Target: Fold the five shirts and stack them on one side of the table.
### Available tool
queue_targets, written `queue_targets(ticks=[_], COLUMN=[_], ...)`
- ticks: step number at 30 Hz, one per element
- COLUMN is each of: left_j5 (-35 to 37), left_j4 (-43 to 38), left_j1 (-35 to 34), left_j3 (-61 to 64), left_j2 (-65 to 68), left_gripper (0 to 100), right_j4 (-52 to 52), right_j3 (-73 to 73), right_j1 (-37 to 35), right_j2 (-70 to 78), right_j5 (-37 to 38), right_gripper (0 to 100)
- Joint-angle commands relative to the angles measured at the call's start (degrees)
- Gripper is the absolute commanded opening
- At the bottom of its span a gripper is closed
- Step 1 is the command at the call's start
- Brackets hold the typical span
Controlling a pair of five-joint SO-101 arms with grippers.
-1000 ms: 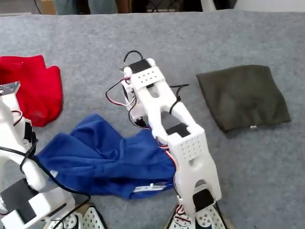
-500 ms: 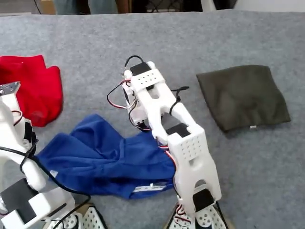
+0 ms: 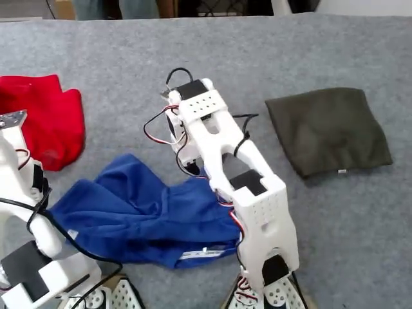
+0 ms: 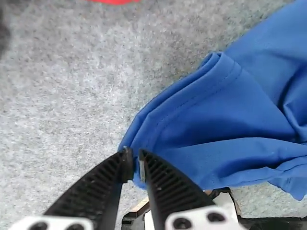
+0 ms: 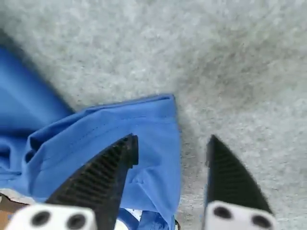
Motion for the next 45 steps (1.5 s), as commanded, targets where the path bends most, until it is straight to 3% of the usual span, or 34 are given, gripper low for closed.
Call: queue_targets(ticks=[1,14,19,28,33,38,41,45], left_j5=[0.9,1.0,1.0,1.7,10.6,27.7,33.4,38.8], left_j4=[0.5,0.7,0.4,-2.3,-2.9,2.2,6.9,7.3], left_j1=[0.3,0.2,0.2,0.7,1.9,2.5,5.5,10.0], left_j3=[-0.2,-0.6,-0.6,-2.5,-14.0,-32.1,-44.2,-57.0], left_j2=[-2.1,-2.1,-2.1,-2.1,-2.1,-1.8,-1.8,-2.9], left_gripper=[3,3,3,3,3,3,3,3], right_j4=[0.4,0.5,0.6,0.8,0.7,0.4,-0.5,-7.8], right_j3=[-1.8,-15.1,-15.1,-14.6,-15.1,-15.2,-15.3,-15.3], right_j1=[-0.6,0.1,0.1,0.3,3.3,7.4,8.4,10.5], right_j2=[1.5,17.5,15.6,6.0,-5.3,-23.4,-34.6,-48.2], right_j5=[0.4,0.1,0.1,0.4,0.8,7.4,10.4,10.3], right_gripper=[25.4,15.4,1.9,1.5,1.4,1.4,1.4,1.4])
